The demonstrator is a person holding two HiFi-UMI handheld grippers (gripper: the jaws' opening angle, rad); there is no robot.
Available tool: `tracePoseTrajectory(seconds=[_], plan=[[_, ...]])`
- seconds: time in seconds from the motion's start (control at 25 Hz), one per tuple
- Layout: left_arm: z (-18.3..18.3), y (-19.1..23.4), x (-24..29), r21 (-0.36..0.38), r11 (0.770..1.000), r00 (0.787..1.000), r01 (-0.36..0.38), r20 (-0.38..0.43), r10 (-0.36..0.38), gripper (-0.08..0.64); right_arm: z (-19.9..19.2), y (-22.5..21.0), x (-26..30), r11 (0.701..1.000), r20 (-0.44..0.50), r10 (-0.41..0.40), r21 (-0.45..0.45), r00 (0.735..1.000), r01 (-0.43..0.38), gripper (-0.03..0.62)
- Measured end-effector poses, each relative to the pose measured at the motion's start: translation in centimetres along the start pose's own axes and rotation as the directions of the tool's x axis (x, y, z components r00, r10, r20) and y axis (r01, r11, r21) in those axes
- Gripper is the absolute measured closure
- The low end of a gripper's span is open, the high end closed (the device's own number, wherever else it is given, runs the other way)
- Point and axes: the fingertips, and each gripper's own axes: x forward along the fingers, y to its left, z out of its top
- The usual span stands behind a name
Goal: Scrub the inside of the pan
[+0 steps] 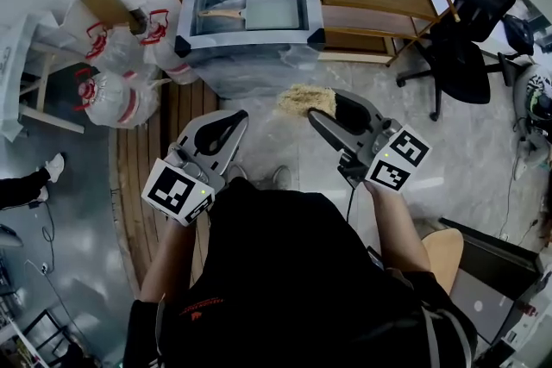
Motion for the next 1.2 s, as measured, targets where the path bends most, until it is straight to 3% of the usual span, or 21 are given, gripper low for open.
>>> tracePoseTrajectory(seconds=[0.64, 0.96, 1.2], plan=[[-0.1, 3.6, 3.6, -0.008, 1.0, 1.0, -0.016, 0.004, 0.016, 0.541, 0.8, -4.7, 1.7, 1.0, -0.013, -0.001, 0.021, 1.0, 0.001, 0.396], [-0.8, 9.5, 5.9, -0.032, 0.999, 1.0, 0.014, 0.009, -0.013, 0.541, 1.2, -8.3, 6.3, 0.999, -0.036, -0.032, 0.035, 0.999, 0.033, 0.396], [-1.7, 16.4, 7.5, -0.059, 0.997, 0.998, 0.056, -0.006, -0.056, 0.541, 1.8, -11.4, 12.2, 0.996, -0.06, -0.071, 0.048, 0.996, 0.074, 0.396]])
